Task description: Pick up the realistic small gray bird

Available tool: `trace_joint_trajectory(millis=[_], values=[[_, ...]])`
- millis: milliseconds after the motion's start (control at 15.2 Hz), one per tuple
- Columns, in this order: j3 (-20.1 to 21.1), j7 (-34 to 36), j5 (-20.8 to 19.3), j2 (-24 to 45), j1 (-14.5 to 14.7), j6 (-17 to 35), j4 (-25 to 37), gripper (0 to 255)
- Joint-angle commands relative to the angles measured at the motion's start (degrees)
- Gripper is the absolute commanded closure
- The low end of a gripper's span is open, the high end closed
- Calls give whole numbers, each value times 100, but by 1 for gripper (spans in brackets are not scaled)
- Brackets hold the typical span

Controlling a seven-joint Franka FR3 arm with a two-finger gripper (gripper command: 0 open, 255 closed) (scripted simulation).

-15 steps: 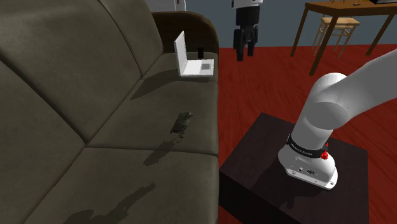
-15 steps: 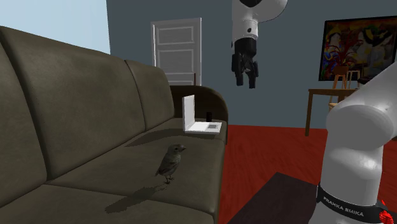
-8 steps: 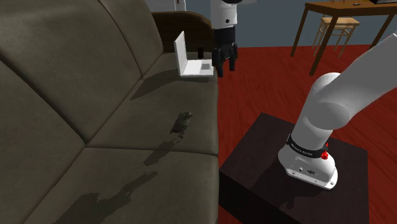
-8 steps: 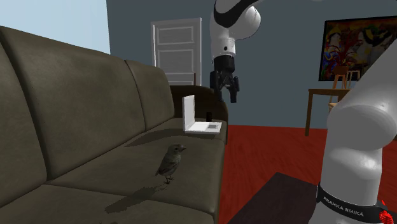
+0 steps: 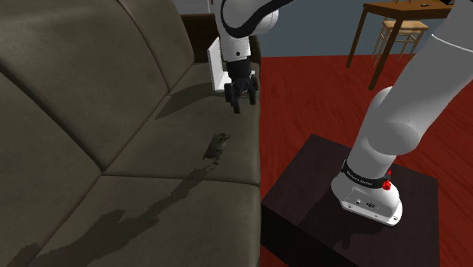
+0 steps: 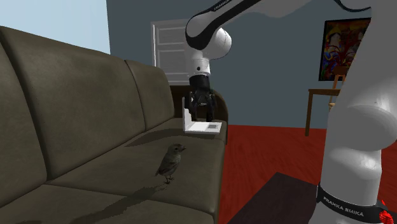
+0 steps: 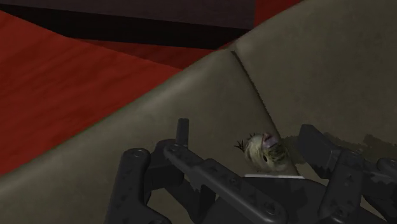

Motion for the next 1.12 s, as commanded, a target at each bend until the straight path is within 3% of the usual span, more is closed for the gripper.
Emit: trace_joint_trajectory(millis=[0, 726, 1056], values=[[78, 100, 29, 433, 46, 145, 218, 0], [396, 703, 20, 2908, 408, 678, 1772, 0], [398, 700, 3, 3220, 449, 944, 1792, 0]])
